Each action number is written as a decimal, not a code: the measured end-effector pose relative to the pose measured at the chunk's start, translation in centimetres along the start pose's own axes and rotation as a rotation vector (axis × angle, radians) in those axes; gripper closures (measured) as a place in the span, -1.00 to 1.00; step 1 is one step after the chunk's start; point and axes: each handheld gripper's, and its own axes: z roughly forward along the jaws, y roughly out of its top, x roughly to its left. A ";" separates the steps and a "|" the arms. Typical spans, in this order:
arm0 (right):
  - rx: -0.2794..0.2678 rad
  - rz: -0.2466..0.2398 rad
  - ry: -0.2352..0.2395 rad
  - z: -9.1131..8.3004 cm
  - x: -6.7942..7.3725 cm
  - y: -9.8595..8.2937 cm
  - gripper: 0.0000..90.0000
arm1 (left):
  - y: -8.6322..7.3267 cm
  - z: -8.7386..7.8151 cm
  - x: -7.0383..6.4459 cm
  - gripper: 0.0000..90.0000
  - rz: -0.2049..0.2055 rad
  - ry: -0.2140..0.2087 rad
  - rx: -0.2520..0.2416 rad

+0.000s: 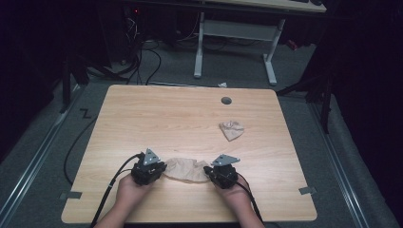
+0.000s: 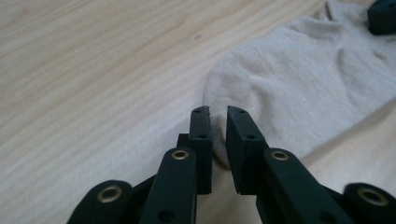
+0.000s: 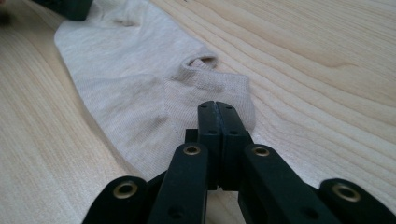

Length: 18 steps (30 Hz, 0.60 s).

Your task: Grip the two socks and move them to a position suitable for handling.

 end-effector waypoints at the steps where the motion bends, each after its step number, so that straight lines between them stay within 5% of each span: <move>1: -0.002 -0.004 0.003 0.0 0.0 0.0 1.00 | -0.3 -0.3 -0.3 0.79 0.010 0.002 0.000; 10: 0.004 -0.028 0.011 -0.5 1.4 -0.3 0.94 | -2.5 -2.3 -1.4 0.59 0.059 0.007 -0.027; 14: -0.029 -0.030 0.000 -1.0 1.3 -0.4 0.85 | -3.0 -4.1 -0.3 0.42 0.023 0.043 -0.115; 18: -0.057 0.007 -0.046 -1.6 0.5 -0.7 0.69 | -4.3 -5.5 1.9 0.33 -0.063 0.074 -0.180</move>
